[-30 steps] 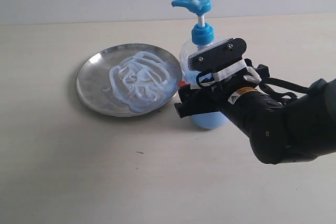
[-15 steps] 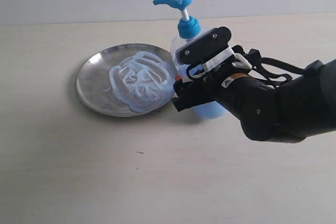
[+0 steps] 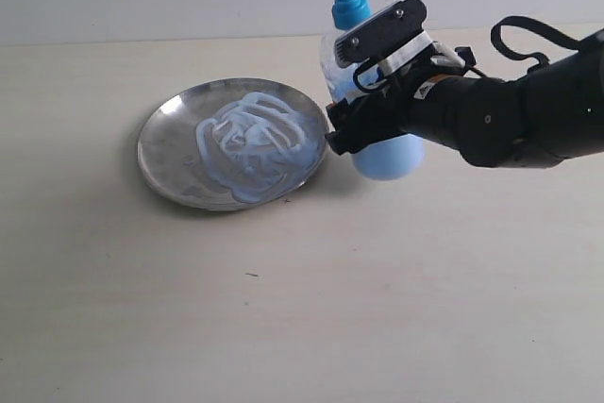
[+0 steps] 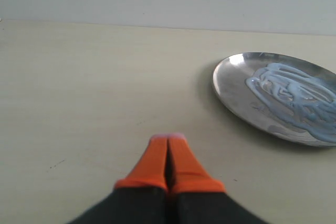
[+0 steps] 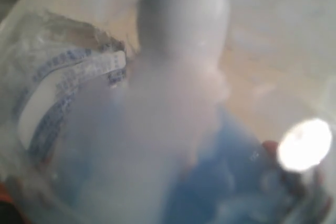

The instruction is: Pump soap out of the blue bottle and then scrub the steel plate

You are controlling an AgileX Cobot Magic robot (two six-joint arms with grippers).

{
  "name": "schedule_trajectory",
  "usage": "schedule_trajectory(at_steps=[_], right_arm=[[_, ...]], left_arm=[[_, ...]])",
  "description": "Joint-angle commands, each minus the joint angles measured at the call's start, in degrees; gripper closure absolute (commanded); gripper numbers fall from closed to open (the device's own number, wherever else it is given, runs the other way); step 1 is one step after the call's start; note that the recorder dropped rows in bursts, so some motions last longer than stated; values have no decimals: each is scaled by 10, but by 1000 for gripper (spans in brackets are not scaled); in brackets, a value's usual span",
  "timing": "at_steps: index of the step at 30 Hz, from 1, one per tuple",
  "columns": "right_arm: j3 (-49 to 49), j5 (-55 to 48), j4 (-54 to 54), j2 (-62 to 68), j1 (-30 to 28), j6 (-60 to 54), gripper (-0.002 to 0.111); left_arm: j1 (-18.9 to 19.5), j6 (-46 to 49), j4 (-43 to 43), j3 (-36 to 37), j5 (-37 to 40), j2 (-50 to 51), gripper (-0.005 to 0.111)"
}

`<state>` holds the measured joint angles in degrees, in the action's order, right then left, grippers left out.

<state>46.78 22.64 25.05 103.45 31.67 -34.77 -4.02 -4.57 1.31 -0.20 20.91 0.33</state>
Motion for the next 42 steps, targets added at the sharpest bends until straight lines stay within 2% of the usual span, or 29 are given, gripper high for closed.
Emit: schedule_trajectory(at_steps=[1, 16, 42], right_arm=[[18, 34, -34, -14, -11, 33, 108], [18, 47, -164, 22, -11, 149, 108], [23, 71, -186, 34, -11, 170, 108]], left_arm=[[-1, 2, 2, 2, -10, -3, 107], [-1, 2, 2, 2, -10, -3, 107], [-1, 2, 2, 2, -10, -3, 107]])
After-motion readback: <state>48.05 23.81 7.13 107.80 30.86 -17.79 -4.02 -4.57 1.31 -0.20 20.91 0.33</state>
